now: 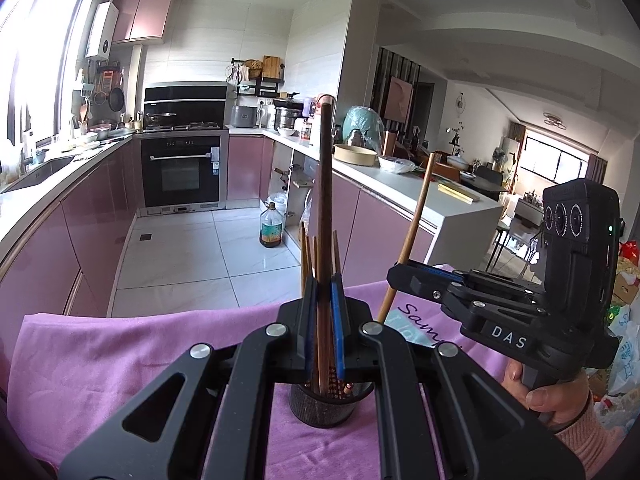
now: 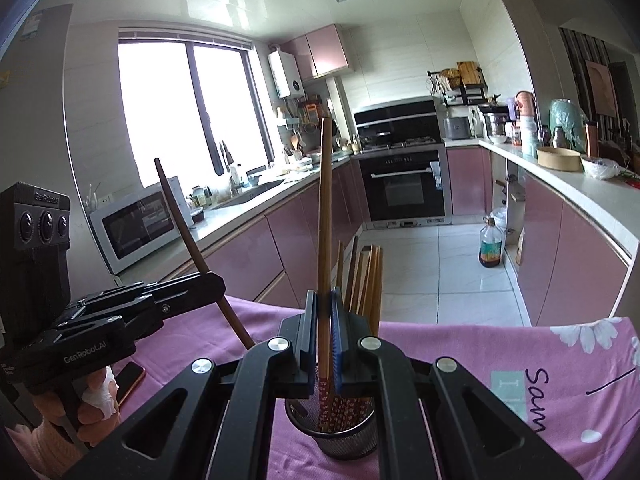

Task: Organize utensils
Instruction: 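Lower the chopstick into the mesh cup with the right gripper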

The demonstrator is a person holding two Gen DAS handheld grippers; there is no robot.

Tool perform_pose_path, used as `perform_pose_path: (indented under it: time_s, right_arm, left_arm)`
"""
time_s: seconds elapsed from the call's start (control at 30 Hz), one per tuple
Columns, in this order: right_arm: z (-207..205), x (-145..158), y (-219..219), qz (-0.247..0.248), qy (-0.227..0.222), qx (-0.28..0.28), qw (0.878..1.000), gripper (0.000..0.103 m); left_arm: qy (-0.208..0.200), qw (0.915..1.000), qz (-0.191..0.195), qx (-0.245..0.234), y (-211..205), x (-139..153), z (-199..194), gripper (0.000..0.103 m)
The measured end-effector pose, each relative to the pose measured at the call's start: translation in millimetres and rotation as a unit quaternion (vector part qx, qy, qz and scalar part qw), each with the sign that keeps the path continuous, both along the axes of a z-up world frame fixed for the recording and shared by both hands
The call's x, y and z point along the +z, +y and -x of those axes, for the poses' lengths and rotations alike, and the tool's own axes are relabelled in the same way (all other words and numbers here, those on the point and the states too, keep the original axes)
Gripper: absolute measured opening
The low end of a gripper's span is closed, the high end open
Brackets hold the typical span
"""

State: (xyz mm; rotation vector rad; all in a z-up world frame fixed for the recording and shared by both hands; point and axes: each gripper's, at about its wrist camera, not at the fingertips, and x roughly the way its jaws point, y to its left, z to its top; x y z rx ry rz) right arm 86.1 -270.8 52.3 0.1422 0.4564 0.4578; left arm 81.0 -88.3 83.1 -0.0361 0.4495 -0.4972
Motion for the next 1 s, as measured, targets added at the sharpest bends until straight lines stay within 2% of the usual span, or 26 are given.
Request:
perform_pose_path:
  time_s: [1.0]
  right_arm:
    - [-24.8,-36.6,24.8,0.029,0.057,-0.002,0.998,0.005]
  left_arm:
    - [0.062,0.9978,-0.022,-0.01,-4.3,-17.0,-15.5,0.008]
